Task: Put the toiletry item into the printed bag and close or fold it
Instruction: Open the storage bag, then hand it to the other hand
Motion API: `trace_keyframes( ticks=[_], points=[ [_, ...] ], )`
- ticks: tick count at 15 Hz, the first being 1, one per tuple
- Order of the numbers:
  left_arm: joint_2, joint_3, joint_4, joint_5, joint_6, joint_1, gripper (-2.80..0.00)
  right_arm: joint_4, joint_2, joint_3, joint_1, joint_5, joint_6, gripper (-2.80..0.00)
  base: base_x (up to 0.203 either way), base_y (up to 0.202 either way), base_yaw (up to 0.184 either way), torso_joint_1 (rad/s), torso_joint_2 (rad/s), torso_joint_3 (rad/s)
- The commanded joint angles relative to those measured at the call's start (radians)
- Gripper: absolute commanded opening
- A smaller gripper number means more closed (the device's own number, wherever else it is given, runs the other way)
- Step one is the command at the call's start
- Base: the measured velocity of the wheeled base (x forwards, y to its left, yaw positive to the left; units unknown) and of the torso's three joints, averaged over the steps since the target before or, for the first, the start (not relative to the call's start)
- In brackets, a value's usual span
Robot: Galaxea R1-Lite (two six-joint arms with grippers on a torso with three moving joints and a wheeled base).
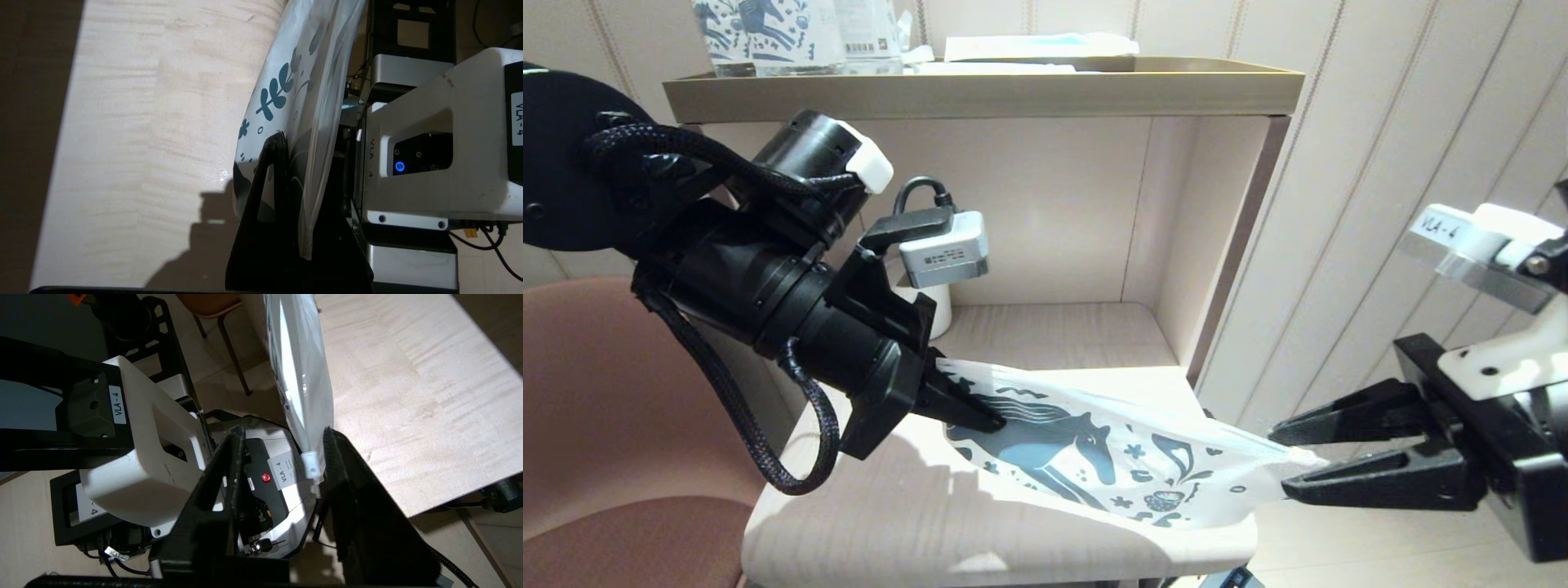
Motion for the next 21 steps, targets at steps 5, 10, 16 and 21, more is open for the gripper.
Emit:
trace_keyframes(
  ticks=[5, 10, 16, 21],
  points=[
    [-0.002, 0.012, 0.004, -0.014, 0.004, 0.004, -2.8, 0.003, -0.005, 0.013, -0.002, 0.005, -0.004, 0.0, 0.0, 0.0, 0.0, 0.0, 0.0, 0.0],
    [-0.015, 0.032, 0.004, -0.056, -0.001, 0.034, -2.8, -0.048, 0.003, 0.041, -0.013, 0.031, 0.002, 0.0, 0.0, 0.0, 0.0, 0.0, 0.0, 0.0],
    [-0.071, 0.102, 0.002, -0.06, -0.001, 0.136, -2.8, -0.084, 0.001, 0.017, -0.086, 0.032, 0.069, 0.0, 0.0, 0.0, 0.0, 0.0, 0.0, 0.0],
    [-0.118, 0.139, 0.002, -0.158, -0.001, 0.219, -2.8, -0.083, 0.004, 0.014, -0.094, 0.034, 0.102, 0.0, 0.0, 0.0, 0.0, 0.0, 0.0, 0.0]
  ],
)
